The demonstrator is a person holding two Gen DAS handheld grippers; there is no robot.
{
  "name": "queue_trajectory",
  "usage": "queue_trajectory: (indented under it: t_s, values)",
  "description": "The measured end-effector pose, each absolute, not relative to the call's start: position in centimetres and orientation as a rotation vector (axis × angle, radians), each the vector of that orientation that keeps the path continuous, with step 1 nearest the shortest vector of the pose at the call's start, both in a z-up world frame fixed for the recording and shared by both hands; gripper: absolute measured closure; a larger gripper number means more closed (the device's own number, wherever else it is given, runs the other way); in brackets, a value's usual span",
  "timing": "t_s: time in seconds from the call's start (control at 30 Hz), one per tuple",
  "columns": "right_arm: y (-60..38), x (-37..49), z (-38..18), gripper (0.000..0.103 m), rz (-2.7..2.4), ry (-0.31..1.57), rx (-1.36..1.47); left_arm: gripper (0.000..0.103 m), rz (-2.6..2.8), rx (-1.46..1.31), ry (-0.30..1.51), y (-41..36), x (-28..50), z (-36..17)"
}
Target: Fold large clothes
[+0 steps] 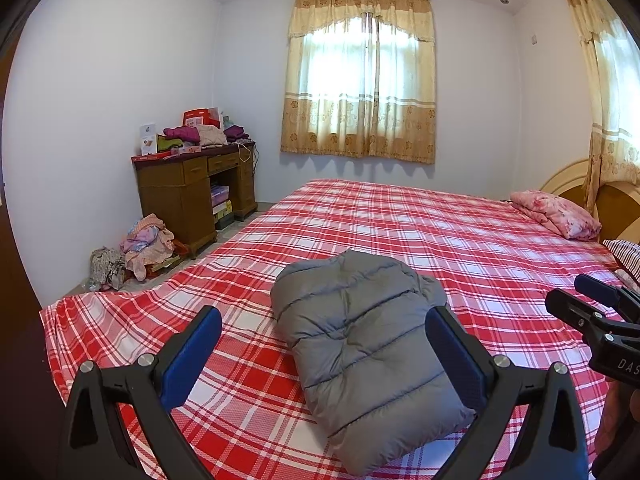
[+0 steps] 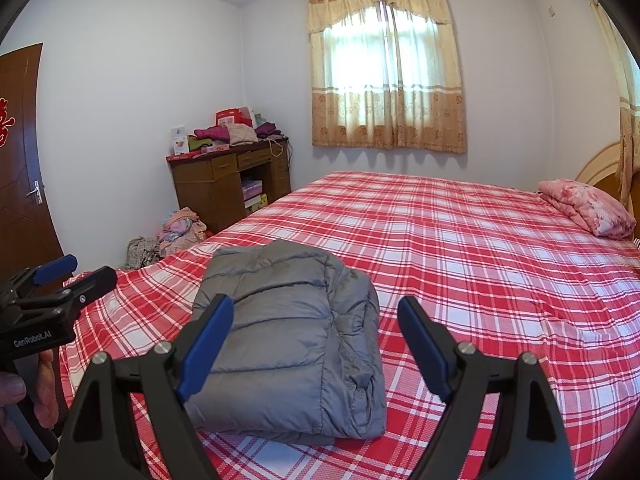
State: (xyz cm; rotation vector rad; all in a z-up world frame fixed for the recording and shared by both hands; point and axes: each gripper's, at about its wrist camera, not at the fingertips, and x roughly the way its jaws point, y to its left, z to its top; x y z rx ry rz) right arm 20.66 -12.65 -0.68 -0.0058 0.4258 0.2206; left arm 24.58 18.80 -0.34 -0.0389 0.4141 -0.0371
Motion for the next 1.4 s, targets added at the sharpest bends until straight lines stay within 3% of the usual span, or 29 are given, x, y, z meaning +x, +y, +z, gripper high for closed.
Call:
queue_trajectory:
  t_s: [1.4]
  values:
    - [-11.66, 20.38, -0.37, 0.016, 0.253, 0.434, -0.018, 0.001, -0.021, -0.066, 0.436, 19.8, 24.93, -0.59]
